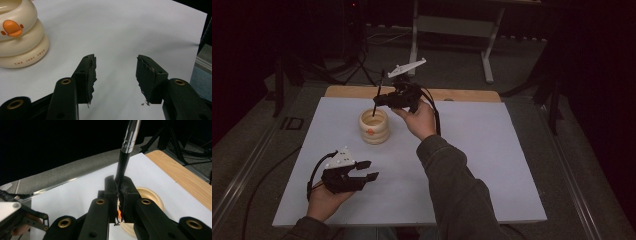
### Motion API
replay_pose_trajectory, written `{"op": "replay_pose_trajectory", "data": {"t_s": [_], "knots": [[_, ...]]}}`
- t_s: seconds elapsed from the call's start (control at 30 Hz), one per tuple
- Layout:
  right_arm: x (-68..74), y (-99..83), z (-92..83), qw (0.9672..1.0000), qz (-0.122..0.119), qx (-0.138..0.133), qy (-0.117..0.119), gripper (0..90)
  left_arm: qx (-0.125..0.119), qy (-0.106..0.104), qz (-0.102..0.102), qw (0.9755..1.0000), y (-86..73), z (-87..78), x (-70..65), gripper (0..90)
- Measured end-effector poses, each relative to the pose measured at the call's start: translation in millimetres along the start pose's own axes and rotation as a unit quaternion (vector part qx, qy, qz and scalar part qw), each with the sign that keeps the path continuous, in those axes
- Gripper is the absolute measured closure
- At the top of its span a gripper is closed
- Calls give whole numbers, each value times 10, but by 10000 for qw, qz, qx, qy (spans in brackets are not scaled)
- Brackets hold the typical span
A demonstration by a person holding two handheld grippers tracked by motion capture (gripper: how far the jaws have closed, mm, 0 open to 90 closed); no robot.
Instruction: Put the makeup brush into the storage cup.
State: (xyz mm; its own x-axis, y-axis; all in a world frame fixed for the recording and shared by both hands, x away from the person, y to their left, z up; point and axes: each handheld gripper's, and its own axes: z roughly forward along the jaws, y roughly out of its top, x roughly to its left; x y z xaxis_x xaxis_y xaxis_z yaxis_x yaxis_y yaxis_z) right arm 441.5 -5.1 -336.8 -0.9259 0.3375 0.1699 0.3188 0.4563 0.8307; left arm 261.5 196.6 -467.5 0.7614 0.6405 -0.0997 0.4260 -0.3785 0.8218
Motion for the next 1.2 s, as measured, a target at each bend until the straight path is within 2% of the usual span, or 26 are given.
{"op": "replay_pose_trajectory", "data": {"t_s": [0.47, 0.8, 1.2], "knots": [[-135, 20, 287, 9998, 142, 131, -91, 853, 8, 22, -3, 10000, 0, -2, 7, 466], [-282, -43, 359, 9990, 335, 132, -247, 854, -4, 20, -23, 10000, 0, -9, 4, 459], [-339, -95, 442, 9985, 454, 98, -306, 854, 15, 18, 0, 10000, -2, -17, -6, 452]]}}
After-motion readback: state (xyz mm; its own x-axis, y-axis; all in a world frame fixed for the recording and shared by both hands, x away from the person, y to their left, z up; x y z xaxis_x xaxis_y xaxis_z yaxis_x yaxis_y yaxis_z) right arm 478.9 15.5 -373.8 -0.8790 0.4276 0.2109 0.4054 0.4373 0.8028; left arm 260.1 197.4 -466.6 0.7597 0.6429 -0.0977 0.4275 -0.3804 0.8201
